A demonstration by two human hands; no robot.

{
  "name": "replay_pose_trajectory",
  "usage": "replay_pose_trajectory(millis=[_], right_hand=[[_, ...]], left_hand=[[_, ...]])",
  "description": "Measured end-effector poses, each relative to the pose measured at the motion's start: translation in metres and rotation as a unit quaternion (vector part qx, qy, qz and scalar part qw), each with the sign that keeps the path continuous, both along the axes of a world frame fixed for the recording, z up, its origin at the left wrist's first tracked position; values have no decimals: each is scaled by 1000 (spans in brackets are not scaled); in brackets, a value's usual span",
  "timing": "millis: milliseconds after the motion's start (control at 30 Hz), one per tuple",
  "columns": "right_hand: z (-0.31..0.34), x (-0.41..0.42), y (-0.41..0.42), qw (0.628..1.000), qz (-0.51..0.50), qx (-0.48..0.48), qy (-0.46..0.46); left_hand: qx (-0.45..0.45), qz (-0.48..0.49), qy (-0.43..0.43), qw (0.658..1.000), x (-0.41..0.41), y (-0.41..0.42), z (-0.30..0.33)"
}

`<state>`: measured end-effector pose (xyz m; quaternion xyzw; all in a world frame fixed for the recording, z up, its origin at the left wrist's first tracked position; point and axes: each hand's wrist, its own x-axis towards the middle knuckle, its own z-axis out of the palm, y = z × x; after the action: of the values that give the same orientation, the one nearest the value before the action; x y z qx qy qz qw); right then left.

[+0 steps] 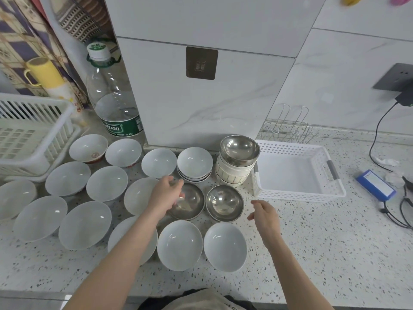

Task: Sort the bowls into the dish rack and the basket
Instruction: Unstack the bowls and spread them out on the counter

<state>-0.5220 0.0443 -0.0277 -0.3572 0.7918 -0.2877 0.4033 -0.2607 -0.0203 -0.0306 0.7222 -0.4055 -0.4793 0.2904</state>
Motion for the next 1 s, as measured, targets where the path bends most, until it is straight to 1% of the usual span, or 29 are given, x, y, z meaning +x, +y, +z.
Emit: replay_pose_trajectory(millis=[67, 167, 267, 400, 500, 667, 767, 867, 1000], right_hand=[[7, 1, -4, 1000, 8, -20, 0], [15, 6, -8, 999, 19, -39, -8], [21, 12, -12, 998, 20, -53, -34], [24, 18, -15, 996, 20, -62, -55], [22, 19, -13, 995, 26, -62, -69], [15, 20, -12, 993, 37, -54, -95], [13, 24, -14, 993, 52, -45, -95], [12, 30, -19, 992, 74, -35, -92], [11, 58, -48, 992, 100, -35, -68]], left_hand=[[9, -18, -27, 999, -3, -23, 3], [17, -40, -38, 998, -8, -46, 5], [-6, -64, -48, 997, -11, -57, 2], [-19, -47, -42, 998, -14, -62, -1], [-6, -30, -23, 999, -15, -61, -2], [15, -7, 38, 999, -14, -62, -4], [25, 12, 77, 997, -13, -61, 1], [17, 45, 132, 990, -8, -58, 9], [-13, 91, 216, 972, 10, -40, 21]])
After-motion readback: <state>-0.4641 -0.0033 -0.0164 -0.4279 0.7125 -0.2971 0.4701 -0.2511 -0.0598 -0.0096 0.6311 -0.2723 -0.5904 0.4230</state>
